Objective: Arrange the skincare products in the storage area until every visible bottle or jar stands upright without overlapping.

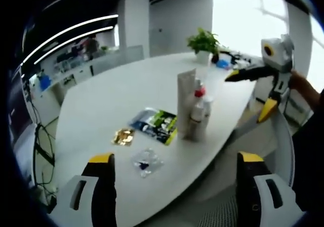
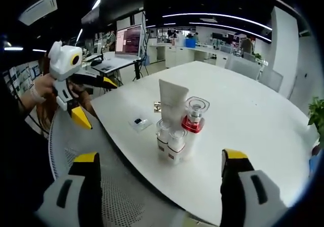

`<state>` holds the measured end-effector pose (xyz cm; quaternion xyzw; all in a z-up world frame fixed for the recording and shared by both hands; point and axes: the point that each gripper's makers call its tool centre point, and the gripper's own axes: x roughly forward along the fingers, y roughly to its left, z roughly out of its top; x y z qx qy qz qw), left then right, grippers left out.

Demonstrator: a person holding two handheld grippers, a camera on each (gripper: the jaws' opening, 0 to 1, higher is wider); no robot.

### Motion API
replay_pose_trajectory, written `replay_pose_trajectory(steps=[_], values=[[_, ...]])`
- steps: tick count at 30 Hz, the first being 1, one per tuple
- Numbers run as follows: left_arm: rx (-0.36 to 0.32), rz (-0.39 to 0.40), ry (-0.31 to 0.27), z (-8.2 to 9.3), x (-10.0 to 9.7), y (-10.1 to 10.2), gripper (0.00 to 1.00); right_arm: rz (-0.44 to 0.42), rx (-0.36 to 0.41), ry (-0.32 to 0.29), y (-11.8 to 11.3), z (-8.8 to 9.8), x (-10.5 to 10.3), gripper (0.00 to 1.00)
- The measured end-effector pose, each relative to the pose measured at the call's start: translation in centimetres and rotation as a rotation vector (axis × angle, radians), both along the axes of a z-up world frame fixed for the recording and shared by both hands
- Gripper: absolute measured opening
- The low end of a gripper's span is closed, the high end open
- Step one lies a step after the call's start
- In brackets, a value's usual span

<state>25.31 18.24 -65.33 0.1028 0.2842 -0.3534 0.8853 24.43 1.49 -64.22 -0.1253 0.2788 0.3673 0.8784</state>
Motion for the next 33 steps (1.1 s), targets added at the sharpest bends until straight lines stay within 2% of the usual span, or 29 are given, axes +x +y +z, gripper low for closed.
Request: replay_pose_trajectory(steps=[6,16,21,27,30,33], values=[[0.017,-0.036,0.021,-0.7,0.4,0.3,0.97,-0.008,0.003,0.019,0.3,-0.2,0.1,1.00],[0.062,-0.093,0.024,-2.0,2.5,1.7,0.97,-0.056,-0.028,0.023,0.6,-0.5,0.6,1.00],[0.063,-0.149,0.045,-2.7,3.0,1.5,0.92,-0.085,-0.027,0.033,0.9,-0.2,1.0,1.00],[0.090,-0.218,0.069,-4.1,3.7,1.5,0.77,-0.118,-0.038,0.030,1.2,-0.1,1.7,1.00],[0.062,-0.262,0.087,-4.4,4.2,0.8,0.69,-0.128,-0.038,0.026,1.4,0.1,1.9,1.00],[0.082,-0.294,0.084,-5.1,4.7,0.6,0.59,-0.136,-0.038,0.028,1.5,0.4,2.2,1.00]])
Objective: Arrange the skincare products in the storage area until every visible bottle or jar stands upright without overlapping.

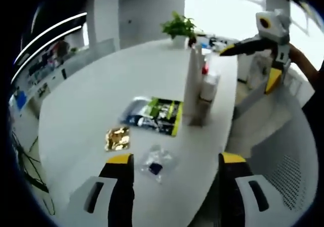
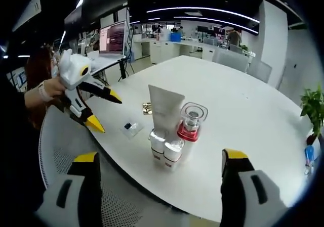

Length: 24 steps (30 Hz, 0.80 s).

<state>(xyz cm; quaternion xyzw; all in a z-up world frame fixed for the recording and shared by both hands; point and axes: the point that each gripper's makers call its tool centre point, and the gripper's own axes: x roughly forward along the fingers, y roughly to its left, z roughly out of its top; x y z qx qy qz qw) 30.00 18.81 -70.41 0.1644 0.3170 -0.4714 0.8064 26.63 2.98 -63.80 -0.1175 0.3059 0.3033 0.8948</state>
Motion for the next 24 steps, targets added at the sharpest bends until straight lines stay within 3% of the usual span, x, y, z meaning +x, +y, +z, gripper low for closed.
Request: replay_pose_trajectory(steps=[4,12,18,24], values=[[0.060,-0.083,-0.010,-1.6,0.6,0.1,0.46,-0.006,0.001,0.001,0.1,0.6,0.3,1.00],[0.055,-0.130,0.004,-3.3,1.3,0.1,0.33,-0.001,-0.037,0.024,0.6,1.2,1.1,1.00],[0.086,-0.168,0.004,-4.5,1.6,0.4,0.26,0.005,-0.067,0.036,0.6,2.3,2.0,1.00],[0.053,-0.183,0.021,-5.1,2.1,0.2,0.24,0.033,-0.078,0.059,0.8,3.4,2.6,1.00]])
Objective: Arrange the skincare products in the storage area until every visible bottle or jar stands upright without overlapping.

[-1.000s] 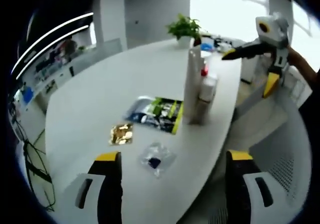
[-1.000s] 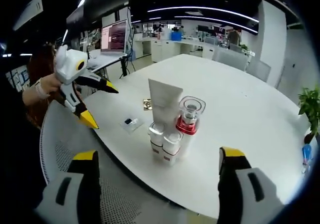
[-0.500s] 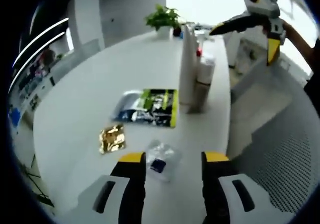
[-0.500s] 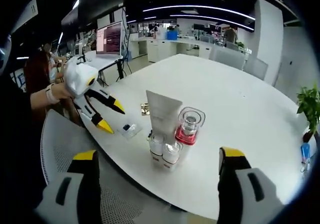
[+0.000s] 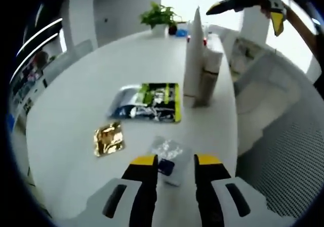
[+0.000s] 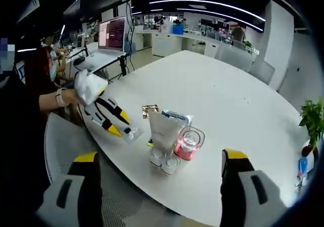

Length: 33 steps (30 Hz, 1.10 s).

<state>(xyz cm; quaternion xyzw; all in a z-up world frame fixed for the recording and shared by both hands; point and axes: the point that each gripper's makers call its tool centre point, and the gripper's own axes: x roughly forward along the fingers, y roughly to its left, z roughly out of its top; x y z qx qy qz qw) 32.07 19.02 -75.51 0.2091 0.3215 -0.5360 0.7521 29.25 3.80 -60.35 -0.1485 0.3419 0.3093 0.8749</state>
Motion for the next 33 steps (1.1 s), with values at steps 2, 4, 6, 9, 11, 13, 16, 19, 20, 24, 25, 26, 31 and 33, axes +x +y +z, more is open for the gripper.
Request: replay_pose_trajectory(steps=[2,4,6,9,11,13,16,19,20,24,25,26,31,33], values=[[0.012,-0.005,-0.009,-0.3,0.2,0.0,0.22,0.005,-0.009,0.000,0.0,0.4,0.2,1.00],[0.020,-0.007,-0.021,-0.6,0.5,-0.1,0.19,0.009,-0.012,0.003,-0.1,0.9,0.6,1.00],[0.021,-0.010,-0.024,-0.8,0.6,-0.1,0.19,0.009,-0.014,0.003,-0.2,1.2,0.9,1.00],[0.028,-0.009,-0.018,-1.5,0.6,0.0,0.20,0.008,-0.015,0.009,-0.4,1.6,1.5,1.00],[0.041,-0.015,-0.015,-1.8,0.5,0.2,0.20,0.002,-0.013,0.012,-0.6,1.9,2.1,1.00],[0.047,-0.020,-0.010,-2.0,0.4,0.3,0.20,0.001,-0.010,0.011,-0.6,2.2,2.5,1.00],[0.048,-0.023,-0.005,-2.3,0.5,0.5,0.19,0.008,-0.008,0.014,-0.5,2.5,3.1,1.00],[0.032,-0.010,0.009,-2.3,0.7,0.4,0.18,0.030,-0.009,0.050,-0.3,1.9,3.3,1.00],[0.024,-0.009,0.008,-2.3,0.8,0.3,0.18,0.032,-0.010,0.053,-0.3,2.0,3.5,1.00],[0.034,-0.004,-0.010,-2.3,1.7,0.3,0.18,0.063,0.003,0.055,-0.3,3.2,4.3,1.00],[0.027,0.015,0.006,-2.3,1.9,0.3,0.18,0.071,0.004,0.052,-0.3,3.7,4.7,1.00],[0.025,0.016,0.022,-2.4,2.0,0.3,0.18,0.077,0.002,0.050,-0.3,4.0,5.1,1.00],[0.019,0.040,0.026,-2.4,2.8,0.1,0.18,0.091,0.009,0.041,-0.7,5.0,7.4,1.00],[0.016,0.065,0.034,-2.5,3.4,0.1,0.16,0.100,0.005,0.039,-0.6,4.9,8.3,1.00]])
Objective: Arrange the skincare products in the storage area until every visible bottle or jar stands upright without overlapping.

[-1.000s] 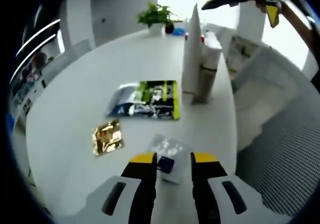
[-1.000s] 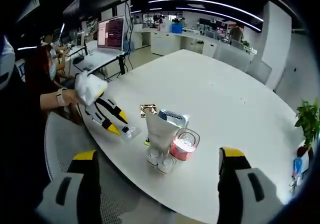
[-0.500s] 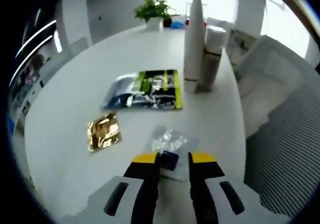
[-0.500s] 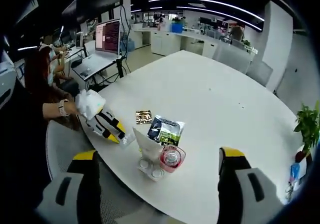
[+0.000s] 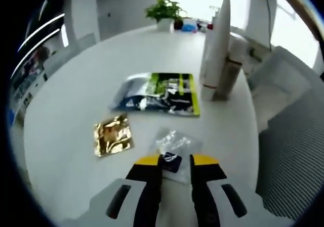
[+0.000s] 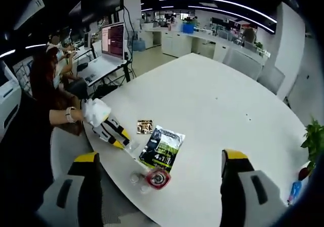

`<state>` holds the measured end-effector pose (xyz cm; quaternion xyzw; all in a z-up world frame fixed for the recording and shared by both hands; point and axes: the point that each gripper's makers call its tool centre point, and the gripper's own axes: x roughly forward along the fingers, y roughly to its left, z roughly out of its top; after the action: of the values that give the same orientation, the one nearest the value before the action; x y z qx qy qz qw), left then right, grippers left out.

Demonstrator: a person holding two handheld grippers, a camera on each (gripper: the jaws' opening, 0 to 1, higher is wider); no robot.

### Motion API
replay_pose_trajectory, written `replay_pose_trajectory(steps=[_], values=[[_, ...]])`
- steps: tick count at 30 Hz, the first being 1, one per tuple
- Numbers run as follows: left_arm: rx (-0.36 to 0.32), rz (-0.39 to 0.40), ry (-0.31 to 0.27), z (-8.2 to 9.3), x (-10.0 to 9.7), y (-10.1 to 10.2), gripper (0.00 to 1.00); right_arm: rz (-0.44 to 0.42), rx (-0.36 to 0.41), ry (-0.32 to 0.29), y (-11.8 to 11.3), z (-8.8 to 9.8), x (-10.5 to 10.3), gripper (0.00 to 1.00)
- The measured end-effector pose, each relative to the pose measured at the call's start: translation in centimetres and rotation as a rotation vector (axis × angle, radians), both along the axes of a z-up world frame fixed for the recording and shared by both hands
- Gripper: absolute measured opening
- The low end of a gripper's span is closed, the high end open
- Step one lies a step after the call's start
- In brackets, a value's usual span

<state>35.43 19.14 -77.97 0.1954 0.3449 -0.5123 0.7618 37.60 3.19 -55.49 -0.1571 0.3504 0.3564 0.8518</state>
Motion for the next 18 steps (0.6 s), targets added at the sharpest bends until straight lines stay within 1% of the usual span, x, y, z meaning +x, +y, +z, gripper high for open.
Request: replay_pose_trajectory(steps=[6,9,13,18], values=[[0.005,0.033,0.003,-0.1,0.9,0.2,0.15,0.014,0.014,0.023,0.5,-1.3,2.5,0.99],[0.007,0.052,-0.003,-0.1,1.3,0.2,0.15,0.023,0.030,0.047,0.8,-2.3,3.5,0.99],[0.006,0.067,-0.009,-0.1,1.9,0.2,0.15,0.030,0.022,0.084,0.5,-4.1,4.4,0.99],[0.017,0.077,-0.013,-0.2,2.7,0.2,0.15,0.033,0.021,0.124,0.1,-5.9,4.7,0.99]])
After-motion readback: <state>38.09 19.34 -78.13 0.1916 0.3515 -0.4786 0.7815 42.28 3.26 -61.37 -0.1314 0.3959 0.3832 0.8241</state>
